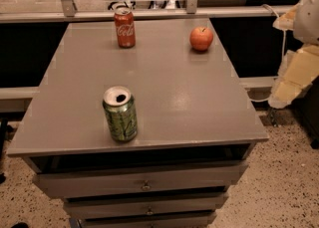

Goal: Move coke can near green can

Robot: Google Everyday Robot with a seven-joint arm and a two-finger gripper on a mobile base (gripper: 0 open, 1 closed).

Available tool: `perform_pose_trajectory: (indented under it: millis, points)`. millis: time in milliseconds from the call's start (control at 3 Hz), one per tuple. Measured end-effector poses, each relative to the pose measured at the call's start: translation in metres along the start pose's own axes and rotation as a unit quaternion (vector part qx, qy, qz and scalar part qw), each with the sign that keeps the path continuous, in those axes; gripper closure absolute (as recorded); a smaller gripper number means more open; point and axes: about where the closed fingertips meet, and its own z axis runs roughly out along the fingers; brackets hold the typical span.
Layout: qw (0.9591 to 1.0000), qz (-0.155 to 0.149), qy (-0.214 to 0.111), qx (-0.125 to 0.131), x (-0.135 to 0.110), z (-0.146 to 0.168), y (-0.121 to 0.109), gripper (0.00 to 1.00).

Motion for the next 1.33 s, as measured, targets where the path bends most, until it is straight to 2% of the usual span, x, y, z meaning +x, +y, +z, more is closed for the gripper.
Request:
perform_pose_trajectory:
  millis: [333,667,1000,1333]
  points:
    - [0.9984,-0.011,-0.054,0.007,-0.039,0.027,-0.037,0.0]
    - [0.9926,-0.019,-0.12,0.004,-0.099,0.064,-0.07,0.0]
    - [0.9926,-0.019,-0.12,0.004,-0.099,0.064,-0.07,0.0]
    - [0.9906,-0.01,-0.136,0.005,-0.104,0.077,-0.07,0.0]
